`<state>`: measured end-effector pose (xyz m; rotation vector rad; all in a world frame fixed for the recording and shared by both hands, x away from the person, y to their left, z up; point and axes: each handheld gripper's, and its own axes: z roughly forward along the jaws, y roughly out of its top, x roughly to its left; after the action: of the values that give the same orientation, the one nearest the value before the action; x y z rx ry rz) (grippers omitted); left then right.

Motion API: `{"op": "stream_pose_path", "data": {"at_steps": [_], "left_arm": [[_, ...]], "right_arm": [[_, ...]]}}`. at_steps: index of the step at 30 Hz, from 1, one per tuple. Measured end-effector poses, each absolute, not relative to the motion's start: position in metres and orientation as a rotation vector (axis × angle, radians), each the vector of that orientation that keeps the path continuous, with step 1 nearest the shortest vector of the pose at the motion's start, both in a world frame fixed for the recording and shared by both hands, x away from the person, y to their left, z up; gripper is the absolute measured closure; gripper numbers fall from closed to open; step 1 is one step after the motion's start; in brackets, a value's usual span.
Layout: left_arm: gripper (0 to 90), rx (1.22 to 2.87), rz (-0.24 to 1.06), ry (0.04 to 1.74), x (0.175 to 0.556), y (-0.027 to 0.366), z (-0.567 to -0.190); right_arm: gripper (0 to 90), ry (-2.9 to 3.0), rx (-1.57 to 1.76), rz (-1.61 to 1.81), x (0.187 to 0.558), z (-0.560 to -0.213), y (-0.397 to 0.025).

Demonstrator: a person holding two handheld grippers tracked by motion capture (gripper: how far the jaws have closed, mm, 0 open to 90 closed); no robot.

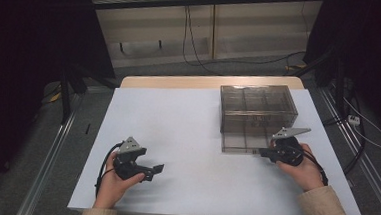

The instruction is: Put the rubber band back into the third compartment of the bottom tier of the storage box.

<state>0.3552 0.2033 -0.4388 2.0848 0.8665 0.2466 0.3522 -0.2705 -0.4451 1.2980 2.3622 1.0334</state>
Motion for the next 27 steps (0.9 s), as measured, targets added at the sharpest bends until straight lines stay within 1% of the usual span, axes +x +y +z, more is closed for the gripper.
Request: {"op": "stream_pose_path", "data": {"at_steps": [27], "left_arm": [[7.4,2.087,0.252,0.872,0.3562,0.2046,-0.4388]], "right_arm": [[90.0,2.341,1.305,1.041,0.3617,-0.4478,-0.2644]]}}
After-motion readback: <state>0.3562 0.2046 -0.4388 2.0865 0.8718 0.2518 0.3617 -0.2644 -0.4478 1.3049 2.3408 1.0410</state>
